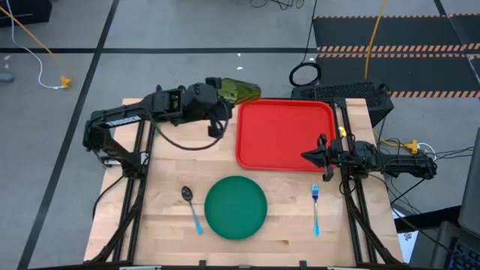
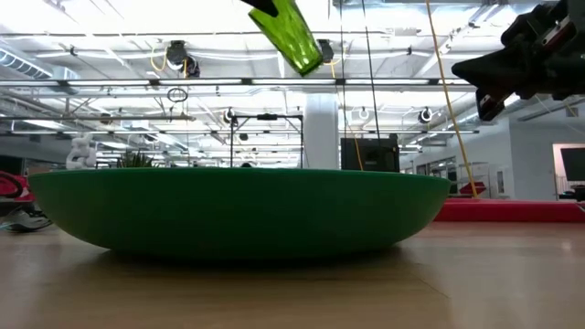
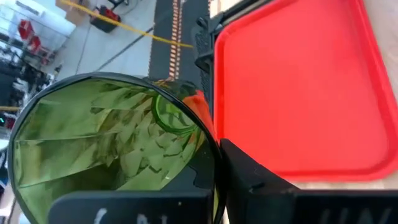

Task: Pick and place plate/cup/fork/spoon on tray
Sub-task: Put the green glass on the red tray

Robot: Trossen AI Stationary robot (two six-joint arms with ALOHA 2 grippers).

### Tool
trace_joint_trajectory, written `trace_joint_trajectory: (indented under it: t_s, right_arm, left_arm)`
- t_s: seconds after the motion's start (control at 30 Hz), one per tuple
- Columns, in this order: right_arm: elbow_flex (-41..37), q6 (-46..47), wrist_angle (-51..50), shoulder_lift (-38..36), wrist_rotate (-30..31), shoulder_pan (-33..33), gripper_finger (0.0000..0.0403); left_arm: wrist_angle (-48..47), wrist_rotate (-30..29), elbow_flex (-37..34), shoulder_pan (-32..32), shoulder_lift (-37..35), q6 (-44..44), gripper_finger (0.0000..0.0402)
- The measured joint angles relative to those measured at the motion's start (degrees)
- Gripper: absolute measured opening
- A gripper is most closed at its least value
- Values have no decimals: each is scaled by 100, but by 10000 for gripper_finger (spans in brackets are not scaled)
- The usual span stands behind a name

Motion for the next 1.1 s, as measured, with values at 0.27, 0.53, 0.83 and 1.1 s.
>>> trace_joint_trajectory:
  t_s: [0.27, 0.53, 0.83, 1.1]
  right_arm:
    - [0, -204, 10, 1, -35, 1, 0]
    - [0, 226, -19, 1, -52, 1, 0]
    - [0, 429, -61, 1, -63, 1, 0]
    - [0, 603, -76, 1, -63, 1, 0]
  left_arm:
    - [-292, 250, 1082, 178, 1145, 212, 8]
    - [-881, 631, 1824, 537, 2237, 196, 7]
    - [-1277, 923, 1796, 805, 2817, 37, 7]
    - [-1386, 1172, 1792, 937, 3043, -48, 12]
